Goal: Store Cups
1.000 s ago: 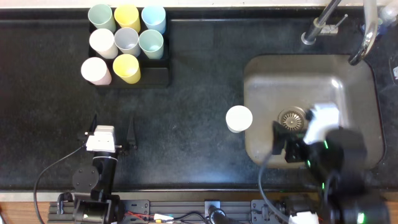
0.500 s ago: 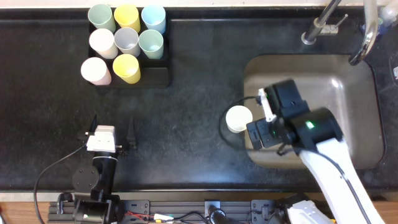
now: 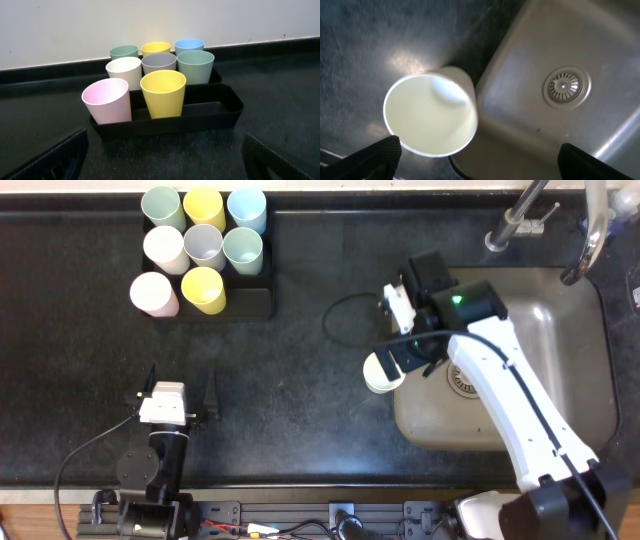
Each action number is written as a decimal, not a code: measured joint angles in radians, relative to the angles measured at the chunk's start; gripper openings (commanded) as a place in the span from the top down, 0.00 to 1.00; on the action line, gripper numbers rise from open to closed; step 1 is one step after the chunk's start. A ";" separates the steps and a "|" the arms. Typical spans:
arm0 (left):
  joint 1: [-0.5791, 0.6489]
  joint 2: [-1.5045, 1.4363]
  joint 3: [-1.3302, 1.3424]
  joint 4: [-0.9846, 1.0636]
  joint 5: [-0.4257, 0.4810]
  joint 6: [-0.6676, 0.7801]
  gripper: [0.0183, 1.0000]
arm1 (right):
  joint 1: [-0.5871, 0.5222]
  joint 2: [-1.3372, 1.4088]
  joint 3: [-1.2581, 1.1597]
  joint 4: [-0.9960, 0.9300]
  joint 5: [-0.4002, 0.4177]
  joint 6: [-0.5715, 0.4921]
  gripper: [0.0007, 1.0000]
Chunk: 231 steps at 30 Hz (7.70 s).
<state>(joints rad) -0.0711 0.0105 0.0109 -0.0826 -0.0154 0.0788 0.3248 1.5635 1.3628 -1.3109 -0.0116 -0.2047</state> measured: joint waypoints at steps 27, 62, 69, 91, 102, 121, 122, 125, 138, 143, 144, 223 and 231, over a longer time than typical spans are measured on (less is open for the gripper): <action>0.000 0.000 0.000 0.000 0.000 0.000 0.00 | -0.056 0.198 0.016 0.011 -0.036 -0.104 0.04; 0.000 0.000 0.000 0.000 0.000 0.000 0.00 | 0.189 0.494 1.300 -0.305 -0.040 0.005 0.96; 0.000 0.000 0.000 0.000 0.000 0.000 0.00 | 0.313 0.707 1.355 -0.266 -0.040 0.010 0.96; 0.000 0.000 0.000 0.000 0.000 0.000 0.00 | 0.340 0.898 1.355 -0.203 -0.040 -0.008 0.96; 0.000 0.000 0.000 0.000 0.000 0.000 0.00 | 0.344 0.924 1.355 -0.142 -0.040 -0.032 0.96; 0.000 0.000 0.000 0.000 0.000 0.000 0.00 | 0.353 1.002 1.347 -0.145 -0.040 -0.039 0.96; 0.000 0.000 0.000 0.000 0.000 0.000 0.00 | 0.352 1.002 1.343 -0.145 -0.040 -0.040 0.96; 0.000 0.000 0.000 0.000 0.000 0.000 0.00 | 0.353 1.002 1.324 -0.143 -0.039 -0.048 0.96; 0.000 0.000 0.000 0.000 0.000 0.000 0.00 | 0.353 1.002 1.310 -0.136 -0.036 -0.059 0.00; 0.000 0.000 0.000 0.000 0.000 0.000 0.00 | 0.353 1.002 1.310 -0.131 -0.036 -0.062 0.00; 0.000 0.000 0.000 0.000 0.000 0.000 0.00 | 0.353 1.002 1.310 -0.131 -0.035 -0.061 0.00; 0.000 0.000 -0.001 0.000 -0.003 0.003 0.00 | -0.180 -1.549 -1.345 1.250 0.262 0.148 0.00; 0.000 0.000 -0.001 0.000 -0.003 0.003 0.00 | -0.180 -1.549 -1.345 1.249 0.262 0.148 0.00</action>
<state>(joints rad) -0.0711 0.0101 0.0097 -0.0822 -0.0189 0.0818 0.1444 0.0147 0.0177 -0.0616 0.2508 -0.0566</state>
